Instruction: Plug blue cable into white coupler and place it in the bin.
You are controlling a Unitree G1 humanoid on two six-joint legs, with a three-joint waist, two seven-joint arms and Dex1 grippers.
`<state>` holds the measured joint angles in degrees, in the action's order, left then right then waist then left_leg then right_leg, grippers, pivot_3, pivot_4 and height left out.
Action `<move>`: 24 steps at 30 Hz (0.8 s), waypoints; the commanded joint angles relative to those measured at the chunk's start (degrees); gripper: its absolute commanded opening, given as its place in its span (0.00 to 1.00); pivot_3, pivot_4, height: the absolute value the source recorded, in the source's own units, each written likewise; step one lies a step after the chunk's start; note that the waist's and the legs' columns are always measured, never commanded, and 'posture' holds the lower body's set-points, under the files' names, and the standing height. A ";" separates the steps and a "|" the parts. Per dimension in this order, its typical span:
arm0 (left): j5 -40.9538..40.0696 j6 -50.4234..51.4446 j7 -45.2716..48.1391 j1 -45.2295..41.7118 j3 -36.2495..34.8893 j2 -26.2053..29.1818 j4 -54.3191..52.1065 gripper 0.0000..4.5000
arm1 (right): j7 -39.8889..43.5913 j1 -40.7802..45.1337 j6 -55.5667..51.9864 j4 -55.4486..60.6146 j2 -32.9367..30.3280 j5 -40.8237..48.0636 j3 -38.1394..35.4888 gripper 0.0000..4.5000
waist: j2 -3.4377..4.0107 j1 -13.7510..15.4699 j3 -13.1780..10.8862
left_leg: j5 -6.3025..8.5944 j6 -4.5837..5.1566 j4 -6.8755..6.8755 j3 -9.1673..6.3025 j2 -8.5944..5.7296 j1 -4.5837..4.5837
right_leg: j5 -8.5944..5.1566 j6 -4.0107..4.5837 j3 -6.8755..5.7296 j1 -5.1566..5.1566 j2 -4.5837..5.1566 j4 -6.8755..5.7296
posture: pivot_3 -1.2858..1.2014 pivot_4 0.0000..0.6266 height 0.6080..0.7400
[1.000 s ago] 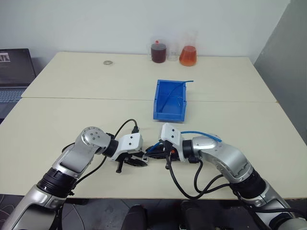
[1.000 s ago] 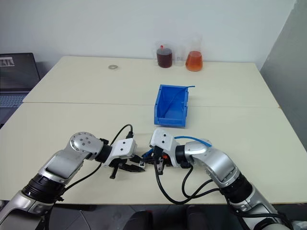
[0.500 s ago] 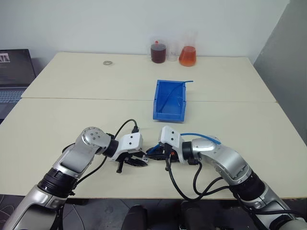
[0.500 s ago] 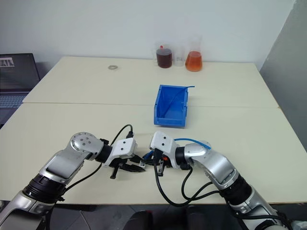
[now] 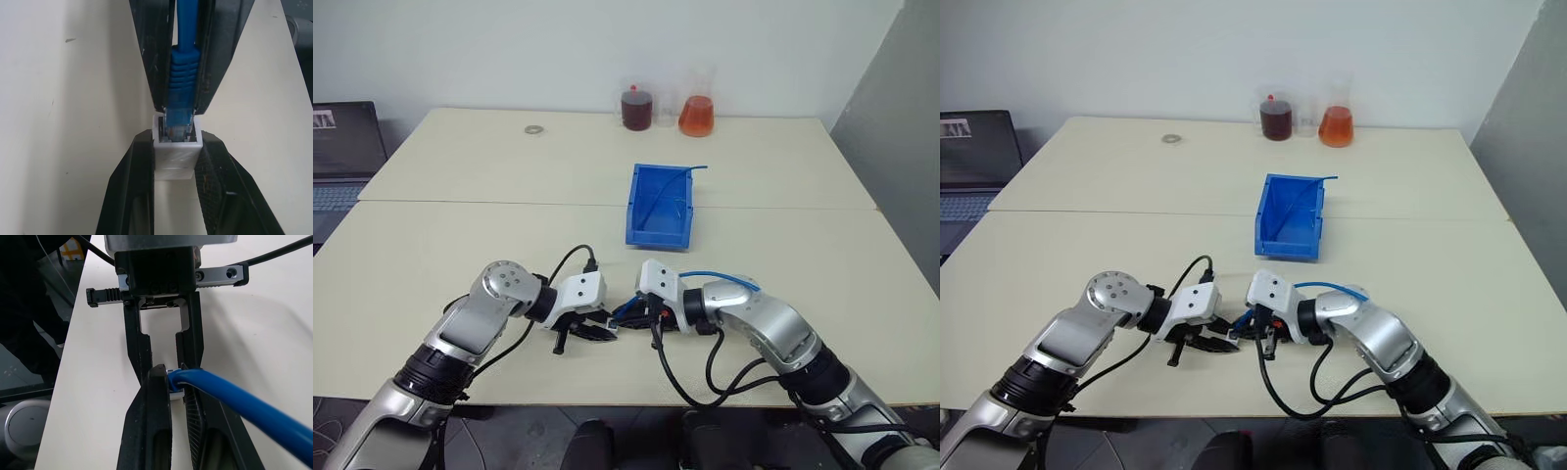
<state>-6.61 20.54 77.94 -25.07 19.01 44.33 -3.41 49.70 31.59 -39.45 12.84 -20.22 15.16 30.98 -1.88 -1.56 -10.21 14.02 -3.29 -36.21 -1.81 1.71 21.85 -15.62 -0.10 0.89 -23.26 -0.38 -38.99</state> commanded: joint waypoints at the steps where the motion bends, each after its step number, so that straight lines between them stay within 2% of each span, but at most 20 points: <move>1: 0.88 -0.77 -1.95 1.42 0.84 -1.23 1.04 0.17 | 2.49 1.37 -0.73 -1.74 1.65 -0.62 3.98 0.02 | 0.03 -0.06 0.07 | 0.00 0.00 0.00 0.00 0.00 -0.02 | 0.00 0.00 0.00 0.01 0.00 -0.01 | 0.52 0.24 1.00; 17: 0.50 0.42 -3.55 5.81 -0.39 -0.90 -2.36 0.17 | 10.49 4.07 -1.06 -5.56 2.71 -5.82 14.43 0.02 | 0.63 -0.29 1.36 | 0.02 0.05 0.06 0.09 0.02 -0.18 | -0.01 0.01 0.07 0.07 -0.03 -0.01 | 0.52 0.24 1.00; 24: 0.21 0.61 -4.49 6.63 -1.22 -1.15 -3.05 0.17 | 10.19 3.63 -1.09 -5.13 3.51 -6.15 12.19 0.02 | 0.68 -0.35 1.72 | 0.17 0.30 0.10 0.30 0.03 -0.38 | -0.04 0.06 0.11 0.12 -0.08 0.00 | 0.52 0.24 1.00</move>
<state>-6.37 20.93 74.70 -19.16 16.56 44.26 -5.82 56.27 37.56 -38.82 8.60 -18.47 7.72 37.14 -1.20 -1.91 -8.49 14.19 -2.99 -36.10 -1.51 1.75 21.46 -15.66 -0.03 1.01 -23.14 -0.46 -39.00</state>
